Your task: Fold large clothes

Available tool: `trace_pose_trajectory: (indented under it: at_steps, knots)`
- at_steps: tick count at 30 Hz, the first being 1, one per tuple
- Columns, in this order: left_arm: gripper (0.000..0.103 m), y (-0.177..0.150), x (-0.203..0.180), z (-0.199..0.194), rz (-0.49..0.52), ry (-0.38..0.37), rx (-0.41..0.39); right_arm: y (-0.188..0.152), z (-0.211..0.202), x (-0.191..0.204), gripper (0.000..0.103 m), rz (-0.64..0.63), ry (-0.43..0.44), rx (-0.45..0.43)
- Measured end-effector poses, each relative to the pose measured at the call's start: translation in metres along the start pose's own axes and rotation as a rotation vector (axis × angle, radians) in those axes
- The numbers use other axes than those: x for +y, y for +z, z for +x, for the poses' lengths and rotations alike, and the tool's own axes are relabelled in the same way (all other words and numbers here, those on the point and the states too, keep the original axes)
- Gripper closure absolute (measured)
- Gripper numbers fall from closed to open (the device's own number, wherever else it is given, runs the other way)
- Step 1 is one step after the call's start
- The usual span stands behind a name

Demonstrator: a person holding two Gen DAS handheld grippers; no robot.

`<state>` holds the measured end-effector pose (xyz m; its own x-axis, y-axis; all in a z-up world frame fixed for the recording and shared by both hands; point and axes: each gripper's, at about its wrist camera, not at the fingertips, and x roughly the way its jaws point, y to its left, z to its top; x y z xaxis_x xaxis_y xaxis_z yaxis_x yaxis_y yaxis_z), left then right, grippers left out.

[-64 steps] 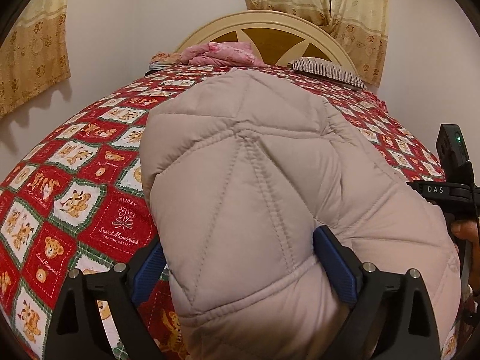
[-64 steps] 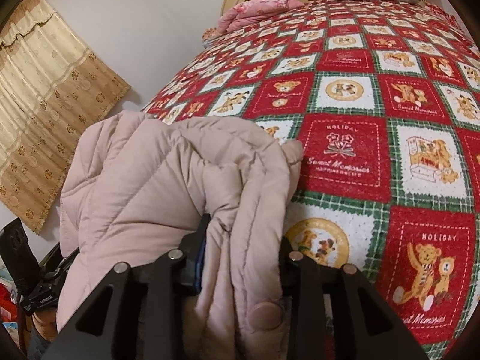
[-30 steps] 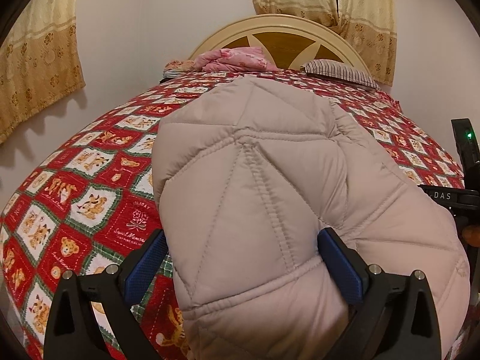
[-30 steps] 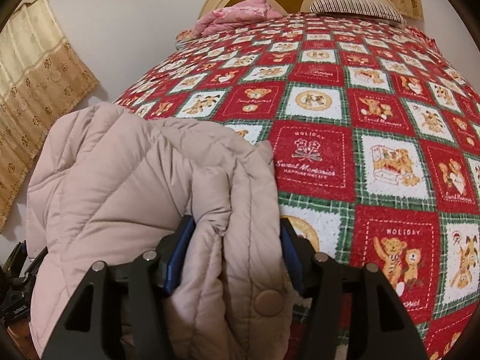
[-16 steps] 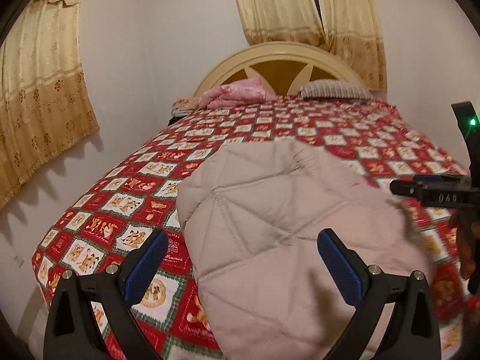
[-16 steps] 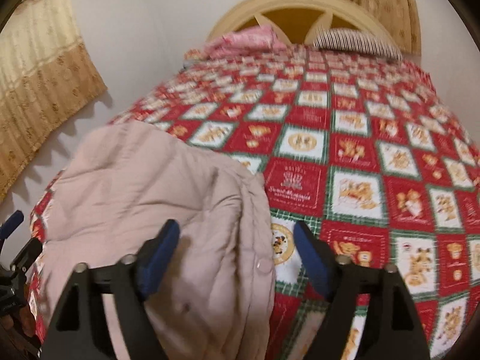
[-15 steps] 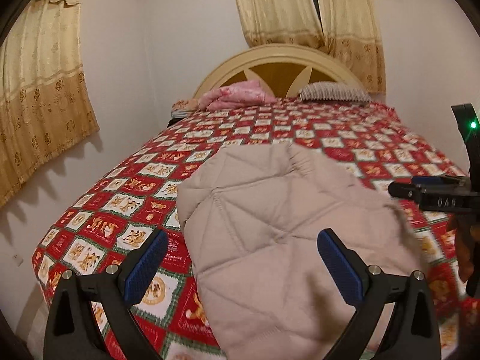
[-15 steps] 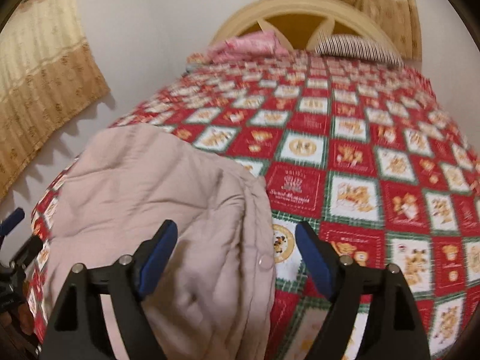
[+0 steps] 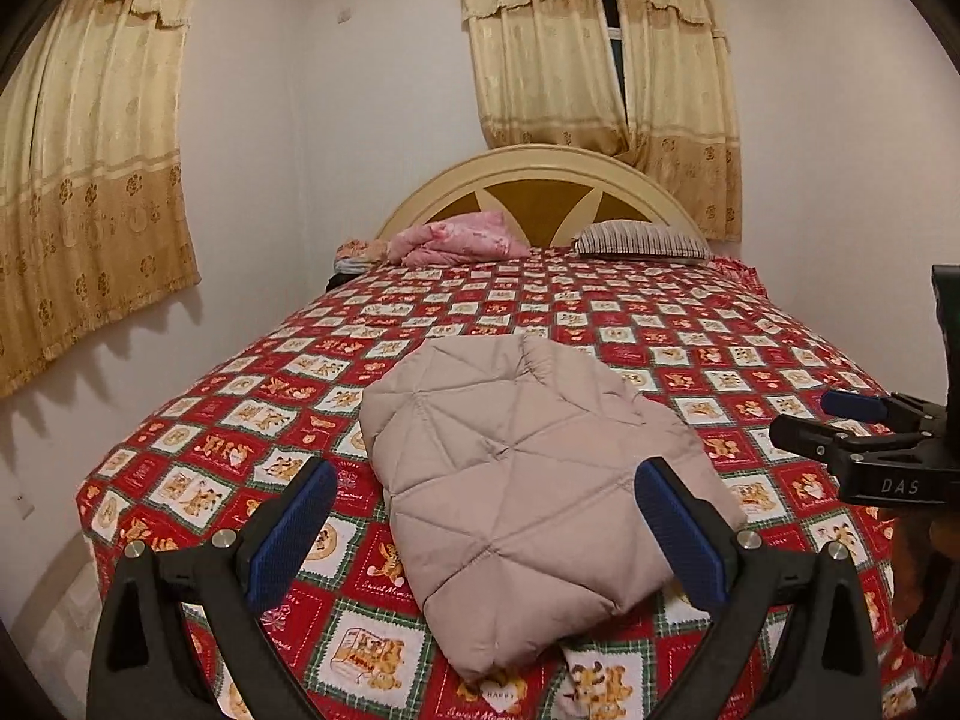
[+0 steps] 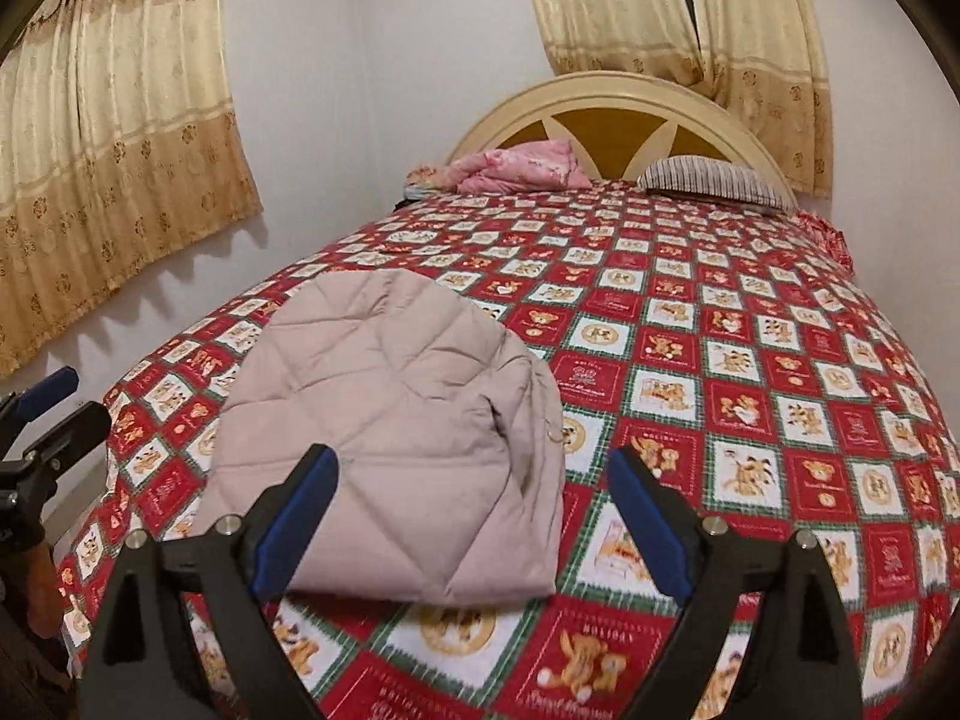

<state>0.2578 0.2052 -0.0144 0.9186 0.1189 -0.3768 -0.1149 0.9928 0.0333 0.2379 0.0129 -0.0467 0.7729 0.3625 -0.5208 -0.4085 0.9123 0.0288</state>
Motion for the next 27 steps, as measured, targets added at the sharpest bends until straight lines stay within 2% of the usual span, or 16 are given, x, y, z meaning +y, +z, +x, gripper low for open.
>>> trace_pose_trajectory:
  at_steps: [10, 27]
  knots:
    - [0.003, 0.004, 0.001, -0.024, -0.022, -0.004, -0.041, 0.003, -0.038, 0.012, 0.006, -0.044, -0.019, -0.081]
    - [0.003, -0.001, -0.005, -0.028, -0.013, -0.009, -0.043, -0.004, -0.057, 0.009, 0.004, -0.036, -0.027, -0.120]
